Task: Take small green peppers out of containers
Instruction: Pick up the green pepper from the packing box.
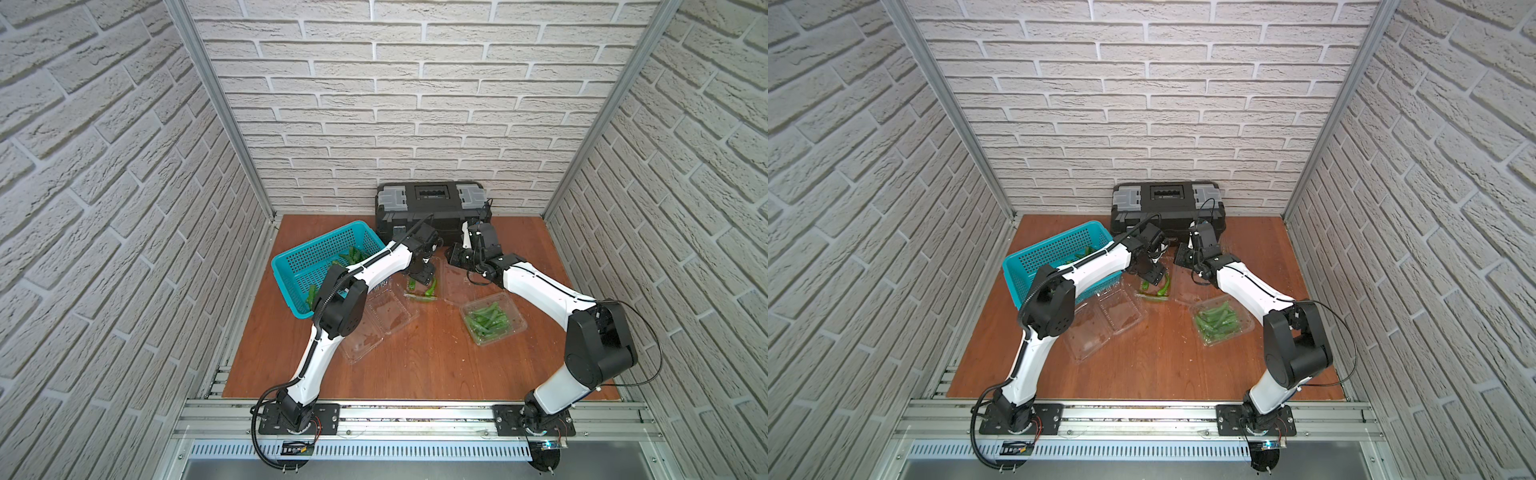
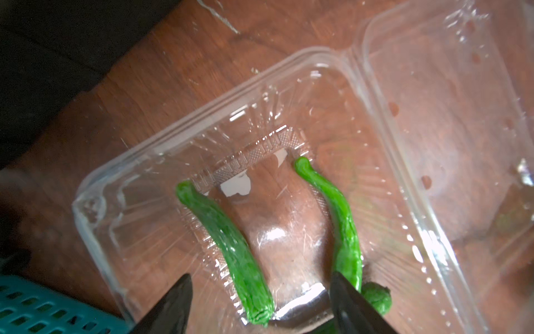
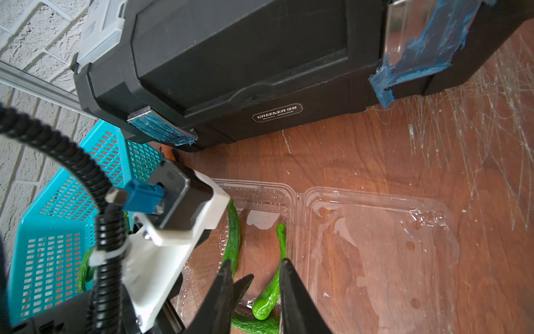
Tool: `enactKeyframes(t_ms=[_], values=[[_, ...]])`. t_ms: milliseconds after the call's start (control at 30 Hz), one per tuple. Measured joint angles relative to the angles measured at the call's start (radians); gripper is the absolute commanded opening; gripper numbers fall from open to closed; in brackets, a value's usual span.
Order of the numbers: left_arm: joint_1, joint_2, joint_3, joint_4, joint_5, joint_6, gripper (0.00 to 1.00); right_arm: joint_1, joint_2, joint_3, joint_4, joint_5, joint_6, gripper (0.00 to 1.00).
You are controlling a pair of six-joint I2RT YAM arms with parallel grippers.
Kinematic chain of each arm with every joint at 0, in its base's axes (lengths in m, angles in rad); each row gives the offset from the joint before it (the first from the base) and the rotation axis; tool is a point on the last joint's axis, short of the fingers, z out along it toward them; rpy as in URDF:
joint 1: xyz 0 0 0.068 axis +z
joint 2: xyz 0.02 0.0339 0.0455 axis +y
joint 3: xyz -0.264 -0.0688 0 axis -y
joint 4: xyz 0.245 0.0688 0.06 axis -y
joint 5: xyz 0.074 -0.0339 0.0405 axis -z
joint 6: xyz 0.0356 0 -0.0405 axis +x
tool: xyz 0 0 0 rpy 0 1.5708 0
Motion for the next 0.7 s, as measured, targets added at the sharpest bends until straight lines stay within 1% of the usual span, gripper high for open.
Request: enactKeyframes(t_ms=[100, 233, 367, 467, 533, 567, 667, 700], values=[[-0.004, 0.039, 0.047, -0.045, 0.0, 0.006, 0.71, 0.0, 0.0, 0.0, -0.004, 0.0, -0.002, 0.29], [-0.005, 0.095, 0.096, -0.1, 0.0, 0.009, 0.65, 0.0, 0.0, 0.0, -0.013, 0.0, -0.005, 0.29], [-0.007, 0.126, 0.123, -0.136, -0.005, 0.017, 0.6, 0.0, 0.0, 0.0, -0.022, 0.002, -0.007, 0.29], [-0.008, 0.127, 0.131, -0.145, -0.001, 0.024, 0.5, 0.0, 0.0, 0.0, -0.027, 0.002, -0.01, 0.29], [-0.009, 0.129, 0.132, -0.155, 0.004, 0.026, 0.4, 0.0, 0.0, 0.0, -0.032, 0.002, -0.01, 0.29], [-0.01, 0.13, 0.132, -0.158, 0.006, 0.028, 0.37, 0.0, 0.0, 0.0, -0.034, 0.002, -0.01, 0.29], [-0.013, 0.141, 0.144, -0.163, 0.013, 0.035, 0.29, 0.0, 0.0, 0.0, -0.04, 0.002, -0.01, 0.29], [-0.014, 0.143, 0.146, -0.163, 0.014, 0.037, 0.28, 0.0, 0.0, 0.0, -0.042, 0.002, -0.01, 0.29]])
